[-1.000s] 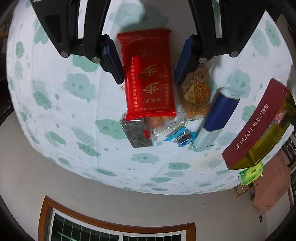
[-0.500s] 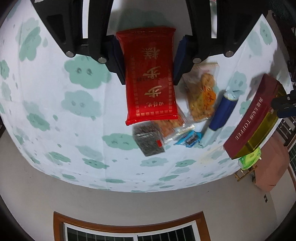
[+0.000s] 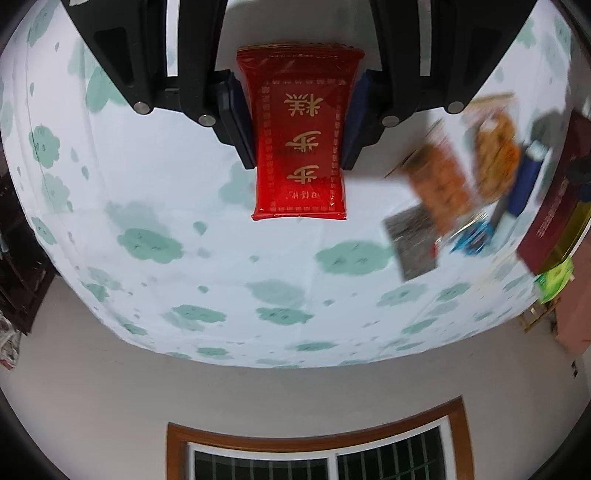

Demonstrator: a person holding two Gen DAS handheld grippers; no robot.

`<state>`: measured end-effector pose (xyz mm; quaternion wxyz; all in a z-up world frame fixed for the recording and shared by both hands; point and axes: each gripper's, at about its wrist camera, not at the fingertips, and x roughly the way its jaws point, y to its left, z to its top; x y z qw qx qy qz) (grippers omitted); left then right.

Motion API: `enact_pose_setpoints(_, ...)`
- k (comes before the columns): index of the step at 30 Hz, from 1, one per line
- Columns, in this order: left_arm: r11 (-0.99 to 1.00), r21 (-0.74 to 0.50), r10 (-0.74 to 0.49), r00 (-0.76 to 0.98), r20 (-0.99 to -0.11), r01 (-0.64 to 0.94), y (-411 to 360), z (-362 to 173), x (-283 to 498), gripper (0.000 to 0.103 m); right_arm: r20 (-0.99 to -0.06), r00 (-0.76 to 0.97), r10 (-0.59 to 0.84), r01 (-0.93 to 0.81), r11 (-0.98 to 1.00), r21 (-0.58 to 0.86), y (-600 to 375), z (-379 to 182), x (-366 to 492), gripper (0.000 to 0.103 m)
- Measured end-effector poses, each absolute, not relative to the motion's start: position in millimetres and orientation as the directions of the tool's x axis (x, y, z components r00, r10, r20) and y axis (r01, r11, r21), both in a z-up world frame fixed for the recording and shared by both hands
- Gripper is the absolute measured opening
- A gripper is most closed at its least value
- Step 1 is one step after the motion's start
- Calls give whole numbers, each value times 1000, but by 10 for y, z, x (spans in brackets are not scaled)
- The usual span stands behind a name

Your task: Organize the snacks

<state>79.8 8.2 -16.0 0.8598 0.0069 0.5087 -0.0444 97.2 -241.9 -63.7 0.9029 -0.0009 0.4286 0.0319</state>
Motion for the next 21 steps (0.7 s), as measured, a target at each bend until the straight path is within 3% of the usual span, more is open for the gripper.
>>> enact_pose_setpoints(21, 995, -99, -94, 441, -892, 12, 40, -516, 1263, 70, -769, 638, 43, -43, 999, 20, -2475, -672, 1067, 49)
